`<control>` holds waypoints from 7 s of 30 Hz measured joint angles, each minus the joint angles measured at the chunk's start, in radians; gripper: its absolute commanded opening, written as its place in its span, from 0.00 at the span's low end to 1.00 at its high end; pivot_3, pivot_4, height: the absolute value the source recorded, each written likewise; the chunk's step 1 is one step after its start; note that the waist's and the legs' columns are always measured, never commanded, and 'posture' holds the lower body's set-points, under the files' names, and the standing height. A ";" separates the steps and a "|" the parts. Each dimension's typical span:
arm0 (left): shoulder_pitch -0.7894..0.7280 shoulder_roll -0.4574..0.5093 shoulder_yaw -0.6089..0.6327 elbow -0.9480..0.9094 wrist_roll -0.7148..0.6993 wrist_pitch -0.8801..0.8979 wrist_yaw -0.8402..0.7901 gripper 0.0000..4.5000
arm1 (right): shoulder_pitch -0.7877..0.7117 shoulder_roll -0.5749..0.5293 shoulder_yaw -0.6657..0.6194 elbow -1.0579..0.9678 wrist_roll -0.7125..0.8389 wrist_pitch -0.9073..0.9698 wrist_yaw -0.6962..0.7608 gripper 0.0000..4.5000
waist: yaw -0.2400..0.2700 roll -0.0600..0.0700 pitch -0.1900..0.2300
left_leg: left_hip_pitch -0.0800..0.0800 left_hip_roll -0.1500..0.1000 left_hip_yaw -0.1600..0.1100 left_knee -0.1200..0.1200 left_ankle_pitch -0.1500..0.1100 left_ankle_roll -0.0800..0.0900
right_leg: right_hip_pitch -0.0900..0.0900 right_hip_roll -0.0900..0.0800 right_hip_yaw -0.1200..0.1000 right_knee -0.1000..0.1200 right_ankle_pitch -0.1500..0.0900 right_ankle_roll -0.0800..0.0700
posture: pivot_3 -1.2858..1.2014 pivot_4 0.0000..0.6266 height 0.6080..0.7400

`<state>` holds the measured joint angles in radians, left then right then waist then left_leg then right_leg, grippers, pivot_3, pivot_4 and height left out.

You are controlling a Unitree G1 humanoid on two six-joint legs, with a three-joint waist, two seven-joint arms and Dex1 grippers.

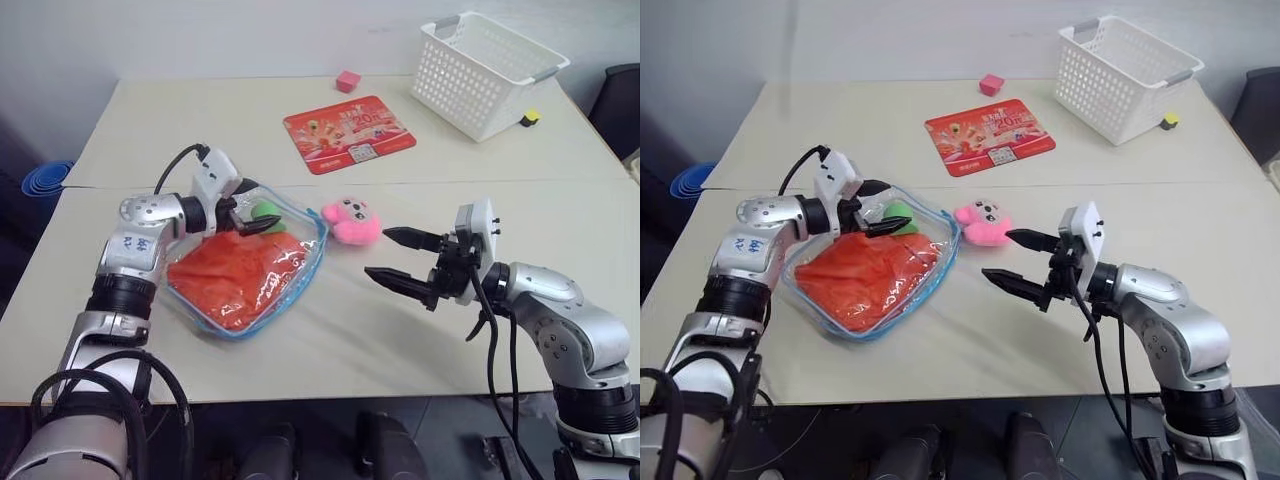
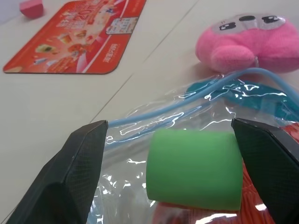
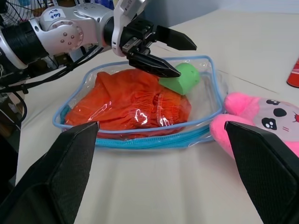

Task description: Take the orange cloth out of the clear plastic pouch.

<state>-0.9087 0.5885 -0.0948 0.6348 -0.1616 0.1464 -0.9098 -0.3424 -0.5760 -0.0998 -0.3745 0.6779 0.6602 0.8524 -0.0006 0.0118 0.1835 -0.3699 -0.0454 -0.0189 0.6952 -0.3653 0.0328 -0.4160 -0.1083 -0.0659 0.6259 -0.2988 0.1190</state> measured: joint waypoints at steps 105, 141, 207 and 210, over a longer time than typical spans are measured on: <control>0.372 0.092 0.008 -1.107 -0.339 0.560 -0.029 1.00 | -0.089 -0.328 -0.252 0.854 -0.397 -0.391 -0.122 1.00 | -0.020 0.003 0.002 | 0.001 0.002 0.002 0.002 0.001 0.002 | 0.001 -0.003 0.017 0.000 0.000 0.001 | 0.52 0.24 1.00; 0.522 0.342 -0.194 -1.426 -0.175 1.138 0.430 0.06 | -0.158 -0.415 0.005 0.108 0.144 0.074 0.489 1.00 | 0.026 0.000 0.003 | 0.000 0.000 -0.007 0.003 0.000 0.001 | 0.004 -0.005 0.013 -0.004 0.001 0.001 | 0.52 0.24 1.00; 0.407 0.441 0.205 -1.042 -0.915 0.621 -0.006 0.96 | 0.011 -0.306 -0.133 0.437 -0.196 -0.217 0.181 1.00 | 0.018 0.000 0.003 | 0.001 -0.002 -0.004 0.004 0.001 0.004 | 0.004 -0.007 0.014 -0.001 0.002 0.003 | 0.52 0.24 1.00; 0.404 0.424 0.215 -1.059 -0.962 0.679 0.024 0.96 | -0.058 -0.267 -0.100 0.568 -0.255 -0.257 0.137 1.00 | 0.013 0.000 0.003 | 0.001 -0.002 -0.004 0.004 0.001 0.003 | 0.004 -0.006 0.014 -0.001 0.002 0.003 | 0.52 0.24 1.00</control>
<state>-0.5047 1.0129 0.1200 -0.4246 -1.1232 0.8251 -0.8856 -0.4002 -0.8431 -0.1998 0.1934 0.4226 0.4037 0.9898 0.0127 0.0115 0.1862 -0.3690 -0.0474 -0.0226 0.6993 -0.3641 0.0362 -0.4124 -0.1142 -0.0523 0.6253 -0.2968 0.1224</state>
